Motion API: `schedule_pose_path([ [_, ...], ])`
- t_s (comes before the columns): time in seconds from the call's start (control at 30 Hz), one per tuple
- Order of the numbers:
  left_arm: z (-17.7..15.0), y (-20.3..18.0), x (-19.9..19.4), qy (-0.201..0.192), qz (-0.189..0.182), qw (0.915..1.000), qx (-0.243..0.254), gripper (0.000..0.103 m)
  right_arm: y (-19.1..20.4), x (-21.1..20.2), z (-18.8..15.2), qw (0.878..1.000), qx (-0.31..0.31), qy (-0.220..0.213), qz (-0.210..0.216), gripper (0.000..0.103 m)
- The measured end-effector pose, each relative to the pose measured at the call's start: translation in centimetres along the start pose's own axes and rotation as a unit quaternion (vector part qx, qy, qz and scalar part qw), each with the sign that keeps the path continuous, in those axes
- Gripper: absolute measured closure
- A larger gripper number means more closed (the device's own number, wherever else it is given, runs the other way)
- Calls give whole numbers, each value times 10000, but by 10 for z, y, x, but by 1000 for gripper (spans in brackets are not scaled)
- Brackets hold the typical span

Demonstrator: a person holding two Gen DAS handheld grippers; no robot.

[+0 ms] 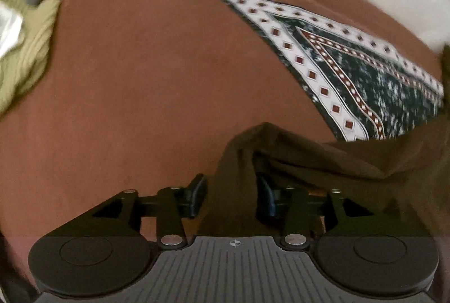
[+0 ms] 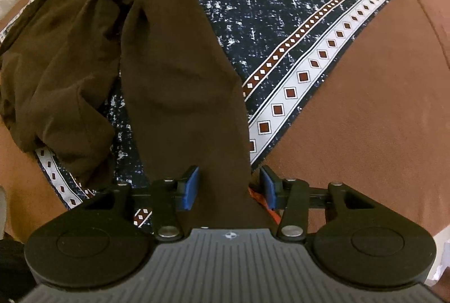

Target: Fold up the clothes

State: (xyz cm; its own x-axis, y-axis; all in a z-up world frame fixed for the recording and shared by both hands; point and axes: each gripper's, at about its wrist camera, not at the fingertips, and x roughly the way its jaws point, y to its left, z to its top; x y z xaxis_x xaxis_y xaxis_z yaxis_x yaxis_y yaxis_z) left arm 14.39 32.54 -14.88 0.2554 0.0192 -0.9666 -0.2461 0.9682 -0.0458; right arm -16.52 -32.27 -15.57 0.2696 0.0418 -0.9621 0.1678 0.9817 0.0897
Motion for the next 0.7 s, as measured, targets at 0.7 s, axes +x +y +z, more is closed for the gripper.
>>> schedule_pose_path([
  [0.7, -66, -312, -67, -497, -2493, 9336, 2527, 39, -22, 1, -14, 9984, 304, 30, 469, 60],
])
